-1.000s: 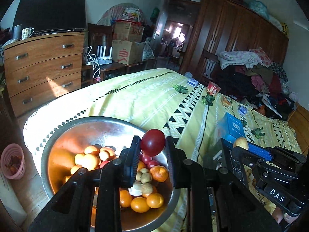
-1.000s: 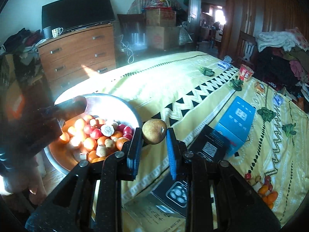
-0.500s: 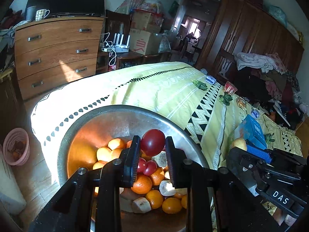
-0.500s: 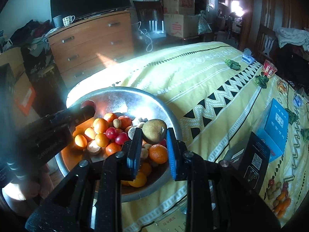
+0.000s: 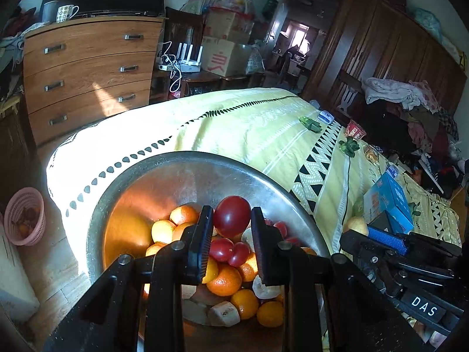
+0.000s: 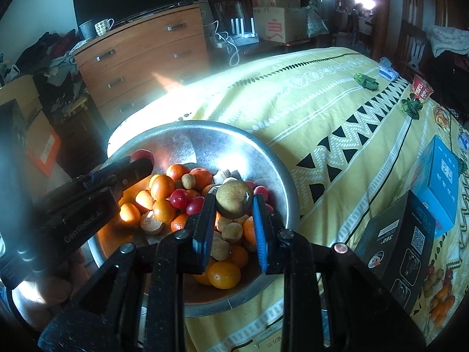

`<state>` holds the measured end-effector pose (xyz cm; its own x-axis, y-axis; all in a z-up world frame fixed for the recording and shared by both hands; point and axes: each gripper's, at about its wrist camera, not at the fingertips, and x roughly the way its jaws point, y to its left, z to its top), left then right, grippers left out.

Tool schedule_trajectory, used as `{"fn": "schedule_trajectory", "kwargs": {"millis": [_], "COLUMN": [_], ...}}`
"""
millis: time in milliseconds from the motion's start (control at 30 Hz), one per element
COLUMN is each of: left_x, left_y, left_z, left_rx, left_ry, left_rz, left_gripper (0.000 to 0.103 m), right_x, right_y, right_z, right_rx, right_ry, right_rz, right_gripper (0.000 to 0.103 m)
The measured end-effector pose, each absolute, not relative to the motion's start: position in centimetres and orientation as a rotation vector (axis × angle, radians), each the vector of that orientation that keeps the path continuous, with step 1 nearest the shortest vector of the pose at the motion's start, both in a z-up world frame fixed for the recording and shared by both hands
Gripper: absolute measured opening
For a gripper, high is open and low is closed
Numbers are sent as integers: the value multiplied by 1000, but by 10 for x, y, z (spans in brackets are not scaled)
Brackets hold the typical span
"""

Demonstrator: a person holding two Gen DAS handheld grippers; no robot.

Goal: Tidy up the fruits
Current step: 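Lower both tools into the steel bowl and open them to release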

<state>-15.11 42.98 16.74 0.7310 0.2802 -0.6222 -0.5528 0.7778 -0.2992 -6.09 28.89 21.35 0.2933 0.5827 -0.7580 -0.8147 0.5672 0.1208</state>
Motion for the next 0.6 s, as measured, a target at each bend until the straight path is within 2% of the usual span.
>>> {"fn": "schedule_trajectory", "kwargs": {"millis": [600], "left_x": [-145], "left_y": [436], "left_z": [153], "left_rx": [-500], "left_ry": [630], "left_rz": [493], "left_gripper": [26], "right_x": [-58], "right_y": [293], "right_z": [196], "right_rx": [-258], "right_ry": [942], "right_rz": [980], "right_gripper": [25]}}
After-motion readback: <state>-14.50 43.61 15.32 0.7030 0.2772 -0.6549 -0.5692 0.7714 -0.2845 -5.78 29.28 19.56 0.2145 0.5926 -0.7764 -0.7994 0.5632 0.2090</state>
